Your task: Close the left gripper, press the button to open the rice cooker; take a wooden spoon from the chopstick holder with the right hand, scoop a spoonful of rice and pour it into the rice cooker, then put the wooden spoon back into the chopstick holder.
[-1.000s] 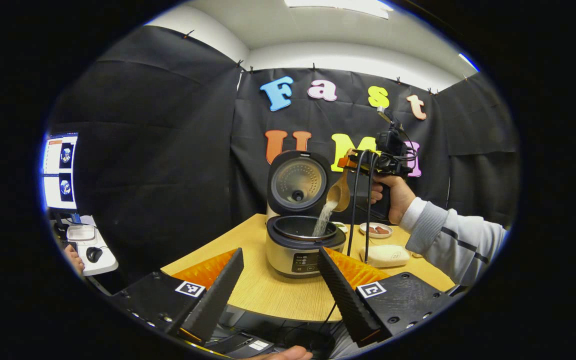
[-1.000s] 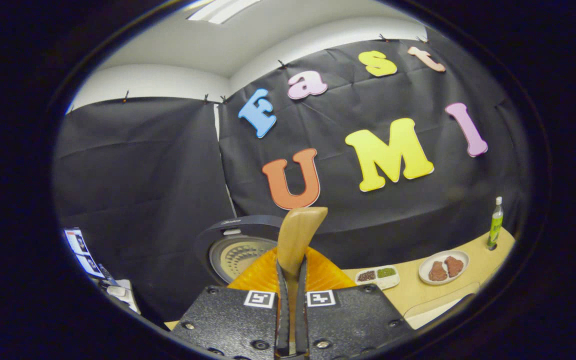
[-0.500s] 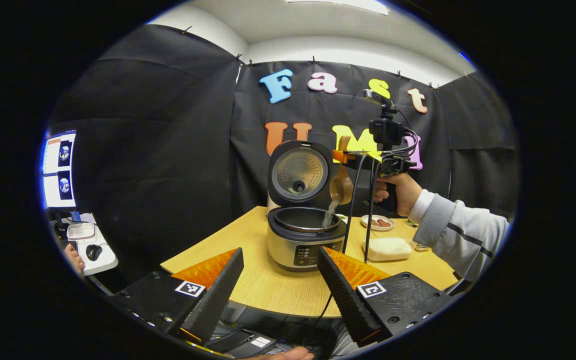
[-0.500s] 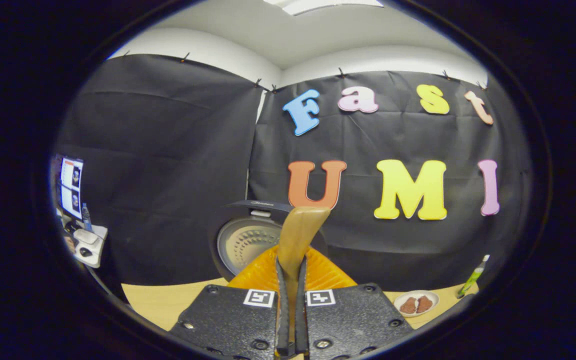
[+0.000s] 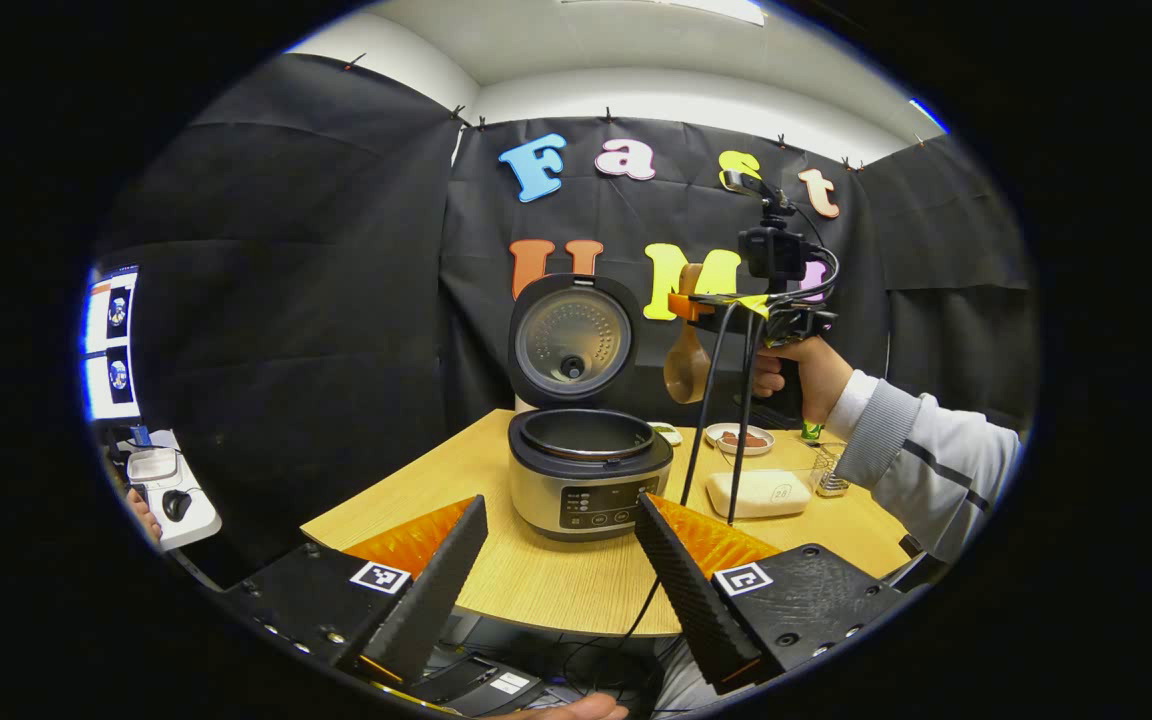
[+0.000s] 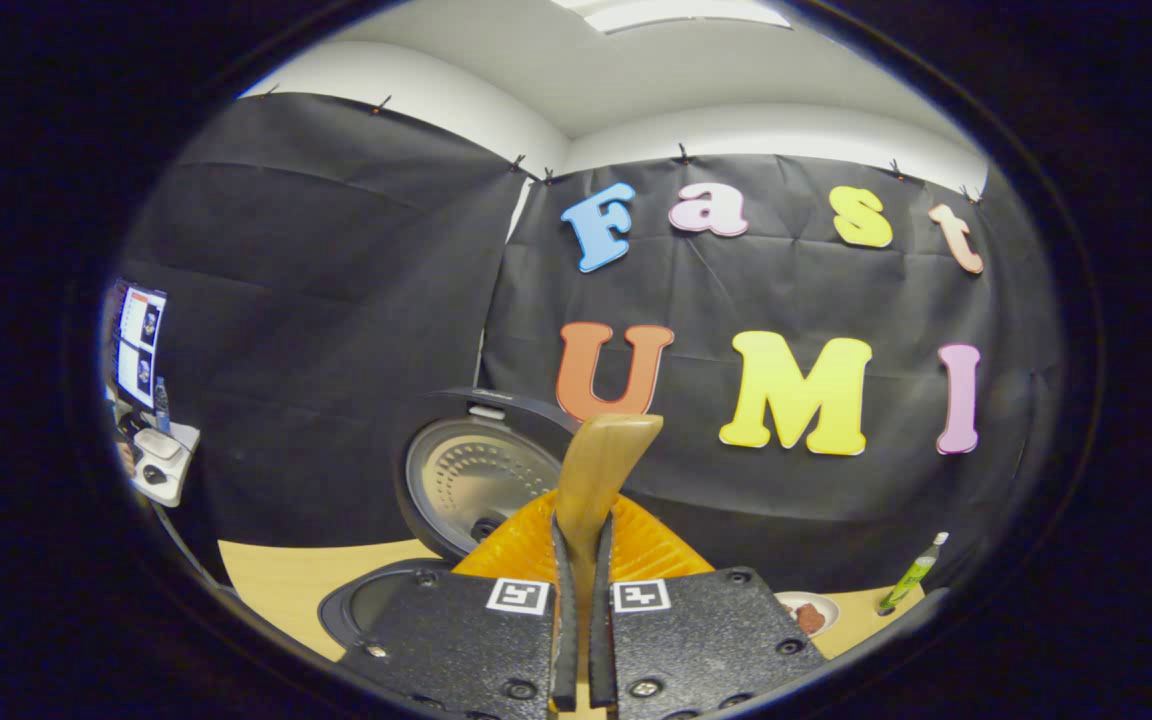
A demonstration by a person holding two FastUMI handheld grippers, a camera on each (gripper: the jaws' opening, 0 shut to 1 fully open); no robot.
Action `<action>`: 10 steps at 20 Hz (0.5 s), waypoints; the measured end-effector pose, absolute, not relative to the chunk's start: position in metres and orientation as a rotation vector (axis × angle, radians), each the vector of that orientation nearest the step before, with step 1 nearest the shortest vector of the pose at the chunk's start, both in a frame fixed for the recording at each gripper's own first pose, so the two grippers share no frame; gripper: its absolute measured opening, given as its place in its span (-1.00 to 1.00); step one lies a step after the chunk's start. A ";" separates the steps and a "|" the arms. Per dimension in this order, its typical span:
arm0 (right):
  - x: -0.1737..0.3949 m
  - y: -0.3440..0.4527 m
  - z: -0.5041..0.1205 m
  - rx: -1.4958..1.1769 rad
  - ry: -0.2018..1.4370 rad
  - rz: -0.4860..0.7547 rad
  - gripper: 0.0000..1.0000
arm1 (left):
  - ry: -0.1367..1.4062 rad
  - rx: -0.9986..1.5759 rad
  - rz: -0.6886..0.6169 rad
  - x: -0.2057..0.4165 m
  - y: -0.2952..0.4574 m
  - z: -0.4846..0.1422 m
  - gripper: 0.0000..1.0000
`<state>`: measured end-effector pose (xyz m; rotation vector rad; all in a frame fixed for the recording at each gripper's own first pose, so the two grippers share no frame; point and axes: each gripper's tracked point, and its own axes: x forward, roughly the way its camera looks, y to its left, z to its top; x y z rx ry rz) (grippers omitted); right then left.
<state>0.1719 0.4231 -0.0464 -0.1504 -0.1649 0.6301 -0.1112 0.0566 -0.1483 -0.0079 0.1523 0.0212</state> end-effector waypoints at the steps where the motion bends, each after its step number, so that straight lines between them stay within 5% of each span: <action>1: 0.175 0.411 -0.044 -0.148 -0.165 0.618 -0.80 | 0.152 -0.010 0.018 -0.110 0.055 -0.150 0.91; 10: 0.223 0.238 -0.045 -0.095 -0.149 0.396 -0.79 | 0.143 -0.029 -0.022 -0.112 0.036 -0.151 0.91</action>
